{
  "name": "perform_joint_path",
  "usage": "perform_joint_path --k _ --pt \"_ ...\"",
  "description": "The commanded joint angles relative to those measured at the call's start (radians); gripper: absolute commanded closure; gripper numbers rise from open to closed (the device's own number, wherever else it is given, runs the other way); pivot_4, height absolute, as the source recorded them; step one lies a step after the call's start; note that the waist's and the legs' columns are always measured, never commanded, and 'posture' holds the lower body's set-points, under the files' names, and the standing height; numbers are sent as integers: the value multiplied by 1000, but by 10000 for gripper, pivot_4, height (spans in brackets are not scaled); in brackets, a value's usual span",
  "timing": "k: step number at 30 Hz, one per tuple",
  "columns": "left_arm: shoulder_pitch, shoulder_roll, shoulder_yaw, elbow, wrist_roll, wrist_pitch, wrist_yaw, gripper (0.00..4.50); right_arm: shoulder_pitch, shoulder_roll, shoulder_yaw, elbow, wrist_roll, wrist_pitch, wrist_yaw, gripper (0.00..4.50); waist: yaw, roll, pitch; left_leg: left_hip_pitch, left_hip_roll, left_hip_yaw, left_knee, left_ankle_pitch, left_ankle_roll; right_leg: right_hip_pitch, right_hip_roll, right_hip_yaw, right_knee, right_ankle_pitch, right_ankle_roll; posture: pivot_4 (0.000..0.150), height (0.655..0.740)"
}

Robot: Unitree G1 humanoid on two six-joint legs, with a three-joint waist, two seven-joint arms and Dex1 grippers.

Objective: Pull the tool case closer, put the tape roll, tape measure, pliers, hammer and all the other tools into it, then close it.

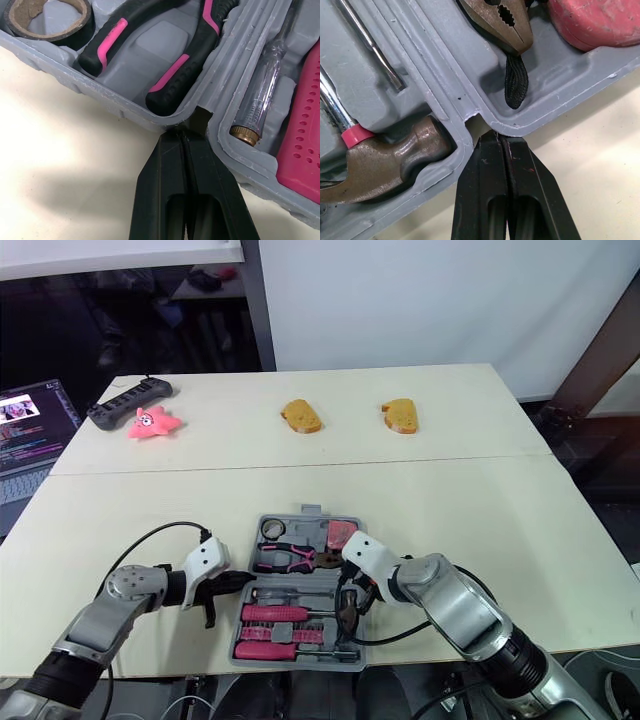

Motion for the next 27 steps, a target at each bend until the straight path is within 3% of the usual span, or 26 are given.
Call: perform_joint_path --k 1,11,27 --pt "52 -8 -56 -14 -4 25 -27 44432 -6 40 44 -20 37 -42 12 45000 -1 0 0 0 0 0 0 0 0 0 0 0 0 0 0 1500 7400" --pt "104 2 -23 -48 -2 44 5 44432 -36 49 54 34 26 -80 10 45000 -13 -2 -2 1 0 0 -1 0 0 0 0 0 0 0 -1 1500 7400" --pt "53 -22 -30 -6 9 42 8 44432 -59 56 50 73 16 -107 8 45000 -18 -1 -7 6 0 0 -2 0 0 5 0 0 0 0 -1 1500 7400"
